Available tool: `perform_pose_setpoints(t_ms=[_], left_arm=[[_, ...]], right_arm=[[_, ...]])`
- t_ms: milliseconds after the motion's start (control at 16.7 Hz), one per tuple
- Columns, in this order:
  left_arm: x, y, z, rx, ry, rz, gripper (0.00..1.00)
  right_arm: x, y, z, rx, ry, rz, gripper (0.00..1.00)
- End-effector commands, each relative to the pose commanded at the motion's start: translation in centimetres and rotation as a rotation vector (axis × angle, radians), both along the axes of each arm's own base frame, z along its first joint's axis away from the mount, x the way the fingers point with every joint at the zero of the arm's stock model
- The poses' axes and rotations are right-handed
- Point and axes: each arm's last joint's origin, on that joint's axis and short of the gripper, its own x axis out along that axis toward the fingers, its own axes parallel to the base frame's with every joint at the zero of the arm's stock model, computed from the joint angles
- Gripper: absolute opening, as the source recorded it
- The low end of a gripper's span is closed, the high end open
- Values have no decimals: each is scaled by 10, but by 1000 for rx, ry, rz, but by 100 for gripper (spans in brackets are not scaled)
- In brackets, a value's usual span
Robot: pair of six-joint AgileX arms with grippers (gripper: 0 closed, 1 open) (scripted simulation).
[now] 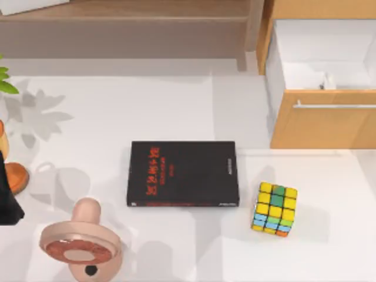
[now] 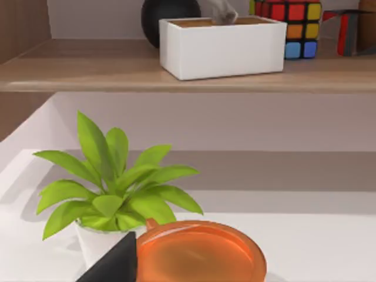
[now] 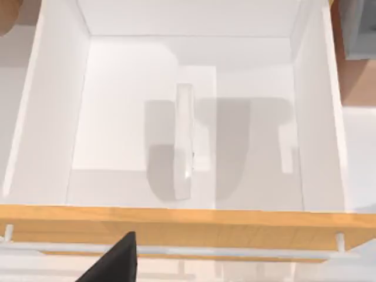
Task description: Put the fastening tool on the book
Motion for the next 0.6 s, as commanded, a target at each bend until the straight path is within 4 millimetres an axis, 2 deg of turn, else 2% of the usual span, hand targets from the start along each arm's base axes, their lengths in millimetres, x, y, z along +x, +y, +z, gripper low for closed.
perform_pose_setpoints(t_ms=[120, 300, 420, 600], left_arm=[[0, 0, 0, 0, 0, 0, 100], [0, 0, 0, 0, 0, 0, 100], [0, 0, 0, 0, 0, 0, 100], [0, 0, 0, 0, 0, 0, 100]], right_arm=[[50, 9, -5, -5, 142, 6, 100], [115, 23, -33, -17, 339, 14, 100], [148, 32, -57, -27, 453, 18, 100], [183, 42, -94, -40, 587, 20, 100]])
